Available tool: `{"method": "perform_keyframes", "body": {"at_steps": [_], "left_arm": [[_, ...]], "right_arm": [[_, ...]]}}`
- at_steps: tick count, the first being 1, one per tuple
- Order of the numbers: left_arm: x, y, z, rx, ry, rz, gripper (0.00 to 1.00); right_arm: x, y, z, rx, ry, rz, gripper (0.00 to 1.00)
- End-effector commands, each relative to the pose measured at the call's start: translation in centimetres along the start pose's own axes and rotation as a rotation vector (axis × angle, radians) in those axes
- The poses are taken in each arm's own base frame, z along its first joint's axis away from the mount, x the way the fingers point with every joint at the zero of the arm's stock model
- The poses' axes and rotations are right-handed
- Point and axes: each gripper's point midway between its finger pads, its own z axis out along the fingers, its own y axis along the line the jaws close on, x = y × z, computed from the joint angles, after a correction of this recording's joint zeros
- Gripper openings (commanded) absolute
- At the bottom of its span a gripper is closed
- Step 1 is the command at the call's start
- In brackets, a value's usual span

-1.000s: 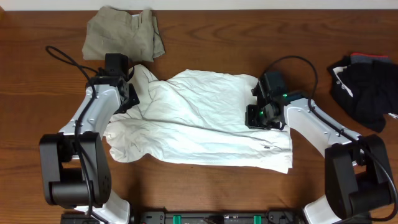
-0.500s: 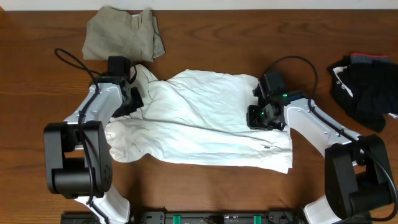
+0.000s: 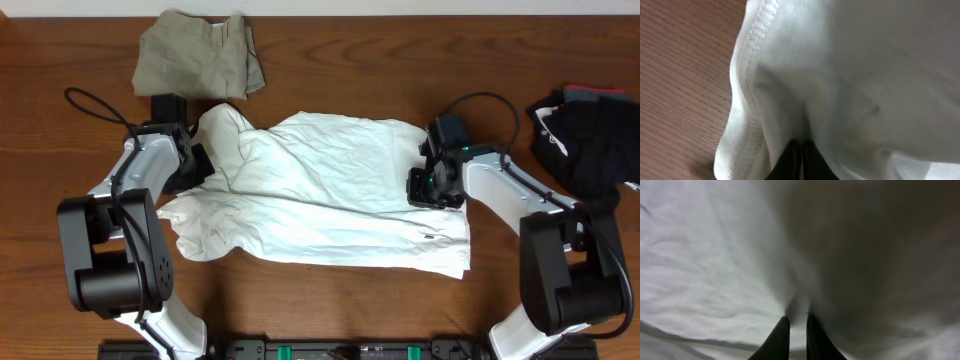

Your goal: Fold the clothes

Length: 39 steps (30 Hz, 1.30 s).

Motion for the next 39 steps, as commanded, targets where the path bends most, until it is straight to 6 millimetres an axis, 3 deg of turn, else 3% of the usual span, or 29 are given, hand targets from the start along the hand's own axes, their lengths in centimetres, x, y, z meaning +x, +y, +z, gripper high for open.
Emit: {"method": "perform_keyframes", "body": {"at_steps": [1, 9, 13, 20, 30, 39], "left_arm": [[0.8, 0.6, 0.8, -0.011, 0.031, 0.017, 0.07], [0.5, 2.0, 1.1, -0.07, 0.025, 0.016, 0.07], [1.7, 3.1, 2.5, -0.096, 0.093, -0.001, 0.07], [3.9, 4.6, 5.3, -0.136, 0.21, -0.019, 0.07], [3.8, 6.7, 5.5, -0.144, 0.227, -0.082, 0.07], [3.4, 7.7, 4.5, -0.15, 0.215, -0.109, 0.06]], "right_arm": [[-0.3, -1.8, 0.5, 0.026, 0.008, 0.061, 0.12], [-1.1, -4.0, 0.1, 0.031, -0.002, 0.135, 0.14], [-1.5, -5.1, -0.1, 0.031, -0.013, 0.171, 0.03], [-2.0, -6.9, -0.5, 0.039, -0.023, 0.224, 0.02], [-2.4, -9.6, -1.0, 0.057, -0.035, 0.253, 0.04], [-2.5, -10.3, -1.2, 0.062, -0.041, 0.23, 0.09]]}}
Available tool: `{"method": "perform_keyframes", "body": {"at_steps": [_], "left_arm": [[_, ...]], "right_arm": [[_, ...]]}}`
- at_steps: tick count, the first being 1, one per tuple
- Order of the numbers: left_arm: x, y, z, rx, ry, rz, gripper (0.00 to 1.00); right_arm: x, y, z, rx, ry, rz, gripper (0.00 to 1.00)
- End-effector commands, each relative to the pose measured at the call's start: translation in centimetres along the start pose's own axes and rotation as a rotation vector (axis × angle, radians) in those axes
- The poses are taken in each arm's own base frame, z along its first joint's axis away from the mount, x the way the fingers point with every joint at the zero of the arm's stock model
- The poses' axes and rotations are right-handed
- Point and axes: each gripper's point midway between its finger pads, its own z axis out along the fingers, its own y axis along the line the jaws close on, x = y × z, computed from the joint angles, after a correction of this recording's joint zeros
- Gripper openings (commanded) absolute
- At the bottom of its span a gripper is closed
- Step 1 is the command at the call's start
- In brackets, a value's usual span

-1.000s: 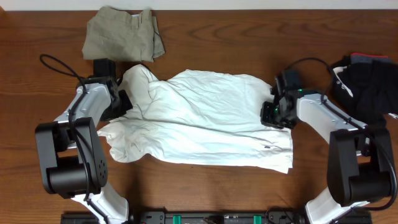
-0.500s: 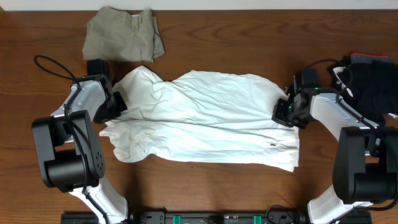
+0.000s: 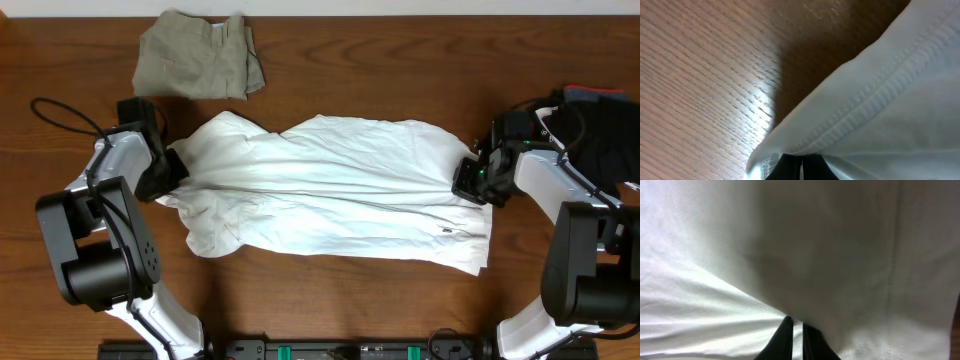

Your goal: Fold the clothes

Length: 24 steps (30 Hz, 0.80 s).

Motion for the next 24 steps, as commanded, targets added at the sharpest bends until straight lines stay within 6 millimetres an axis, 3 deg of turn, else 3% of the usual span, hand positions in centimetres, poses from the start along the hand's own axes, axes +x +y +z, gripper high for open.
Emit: {"method": "perform_keyframes", "body": {"at_steps": [1, 6, 15, 21, 24], "left_arm": [[3.3, 2.6, 2.9, -0.096, 0.125, 0.0, 0.06], [1.4, 2.5, -0.7, -0.059, 0.015, -0.018, 0.17], [-2.0, 2.7, -11.5, 0.066, -0.306, -0.186, 0.46], [-1.6, 1.4, -17.9, 0.266, -0.431, -0.251, 0.54], [0.2, 0.2, -19.7, 0.374, -0.4, -0.223, 0.61]], "right_arm": [[-0.2, -2.0, 0.5, 0.07, 0.0, -0.004, 0.09], [-0.5, -1.9, 0.5, 0.067, -0.006, -0.005, 0.15], [-1.7, -1.0, -1.1, 0.058, -0.01, -0.037, 0.33], [-2.7, 0.3, -4.4, 0.052, 0.002, -0.052, 0.42], [-3.0, 2.2, -6.6, -0.026, 0.001, -0.089, 0.61]]}}
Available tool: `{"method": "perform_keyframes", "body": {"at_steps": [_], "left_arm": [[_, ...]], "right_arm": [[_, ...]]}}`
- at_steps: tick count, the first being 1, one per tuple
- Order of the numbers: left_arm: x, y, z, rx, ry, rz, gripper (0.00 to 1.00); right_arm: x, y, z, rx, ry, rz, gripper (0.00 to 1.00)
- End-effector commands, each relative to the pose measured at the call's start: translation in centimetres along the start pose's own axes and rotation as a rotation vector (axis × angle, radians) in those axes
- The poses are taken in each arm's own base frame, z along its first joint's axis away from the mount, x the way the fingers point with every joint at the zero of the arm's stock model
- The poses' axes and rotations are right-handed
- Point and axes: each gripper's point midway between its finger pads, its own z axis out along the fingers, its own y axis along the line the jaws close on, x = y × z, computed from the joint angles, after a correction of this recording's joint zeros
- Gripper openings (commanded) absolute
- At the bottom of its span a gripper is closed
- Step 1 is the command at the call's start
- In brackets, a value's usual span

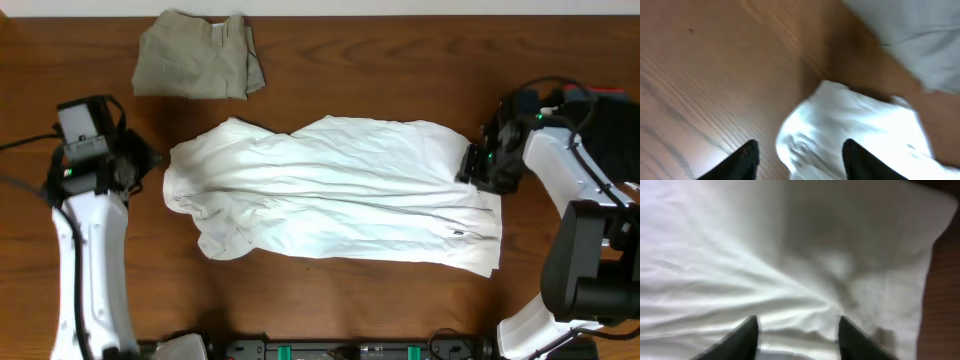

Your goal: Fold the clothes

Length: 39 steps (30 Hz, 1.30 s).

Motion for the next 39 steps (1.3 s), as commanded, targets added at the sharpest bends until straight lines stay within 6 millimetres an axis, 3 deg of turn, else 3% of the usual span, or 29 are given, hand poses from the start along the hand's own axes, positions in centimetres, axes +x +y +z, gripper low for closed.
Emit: {"method": "perform_keyframes", "body": {"at_steps": [1, 3, 5, 8, 15, 20, 30, 39], "left_arm": [[1.5, -1.9, -2.0, 0.134, 0.065, -0.035, 0.65], [3.3, -1.9, -2.5, 0.148, 0.143, -0.043, 0.72], [5.7, -1.5, -2.7, 0.14, 0.25, -0.066, 0.75], [8.7, -0.7, -2.6, 0.106, 0.382, -0.08, 0.76], [14.1, 2.0, -1.0, 0.005, 0.552, -0.118, 0.76], [16.8, 1.9, 0.1, 0.077, 0.619, -0.067, 0.7], [16.1, -0.2, 0.7, 0.189, 0.59, -0.076, 0.7], [16.1, -3.8, 2.3, 0.238, 0.572, -0.11, 0.68]], "right_arm": [[-1.1, 2.2, -3.2, -0.115, -0.048, -0.068, 0.72], [-0.6, 4.1, -4.6, -0.214, -0.039, -0.125, 0.88], [0.4, 6.1, -5.7, -0.309, -0.023, -0.175, 0.95], [1.8, 7.7, -6.6, -0.37, 0.005, -0.205, 0.96], [3.9, 10.0, -6.3, -0.37, 0.054, -0.279, 0.96], [4.9, 11.4, -6.0, -0.371, 0.068, -0.329, 0.96], [5.6, 12.8, -5.8, -0.377, 0.071, -0.375, 0.98], [6.3, 13.6, -5.6, -0.377, 0.086, -0.385, 0.98]]}}
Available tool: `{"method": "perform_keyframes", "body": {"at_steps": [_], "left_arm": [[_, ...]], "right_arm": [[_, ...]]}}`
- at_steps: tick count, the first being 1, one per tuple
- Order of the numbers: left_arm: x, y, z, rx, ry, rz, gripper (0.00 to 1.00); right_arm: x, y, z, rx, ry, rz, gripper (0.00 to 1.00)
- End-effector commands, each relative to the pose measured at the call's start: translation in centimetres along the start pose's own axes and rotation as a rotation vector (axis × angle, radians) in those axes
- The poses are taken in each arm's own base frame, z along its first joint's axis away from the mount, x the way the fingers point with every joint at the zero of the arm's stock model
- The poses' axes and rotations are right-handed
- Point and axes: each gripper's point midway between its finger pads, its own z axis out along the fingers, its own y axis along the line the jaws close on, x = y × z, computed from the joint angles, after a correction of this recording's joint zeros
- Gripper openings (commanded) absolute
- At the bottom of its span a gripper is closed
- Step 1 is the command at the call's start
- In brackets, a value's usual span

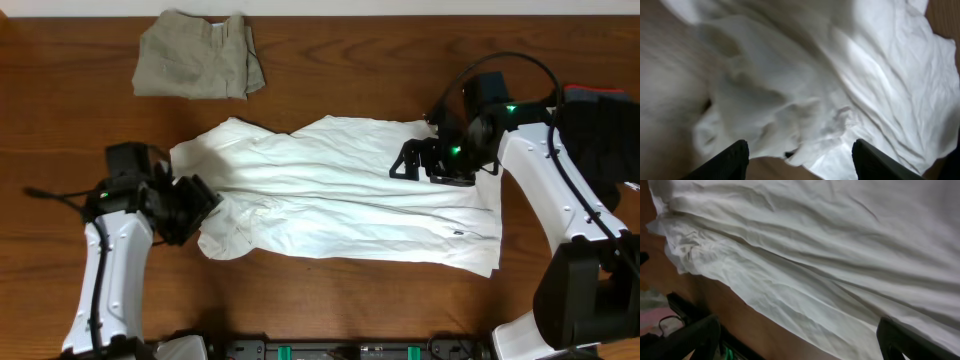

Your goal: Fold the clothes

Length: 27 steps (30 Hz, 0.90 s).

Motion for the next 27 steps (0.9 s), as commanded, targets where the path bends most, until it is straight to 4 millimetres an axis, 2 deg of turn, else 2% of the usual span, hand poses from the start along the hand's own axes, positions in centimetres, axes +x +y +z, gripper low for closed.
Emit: {"method": "perform_keyframes", "body": {"at_steps": [1, 5, 11, 18, 22, 24, 27], "left_arm": [[0.8, -1.3, 1.2, 0.013, 0.041, -0.062, 0.68], [1.8, -2.5, 2.5, 0.005, 0.071, -0.112, 0.68], [3.0, -2.2, 4.3, -0.054, 0.129, -0.24, 0.68], [2.6, -0.8, 5.7, -0.122, 0.125, -0.251, 0.67], [1.7, -1.4, 5.9, -0.095, 0.095, -0.229, 0.67], [1.3, -1.7, 6.0, -0.081, 0.082, -0.222, 0.62], [1.1, -1.9, 6.0, -0.07, 0.073, -0.218, 0.45]], "right_arm": [[-0.1, 1.5, -0.2, -0.019, -0.009, -0.038, 0.98], [0.0, 1.7, -0.1, -0.018, -0.005, -0.045, 0.99], [0.1, 1.6, -0.1, -0.015, -0.002, -0.043, 0.99], [0.1, 1.6, -0.1, -0.014, -0.001, -0.043, 0.99], [0.1, 1.6, -0.1, -0.014, -0.002, -0.044, 0.99], [0.1, 1.6, -0.1, -0.012, -0.002, -0.044, 0.99], [0.1, 1.2, -0.1, 0.008, -0.003, -0.042, 0.99]]}}
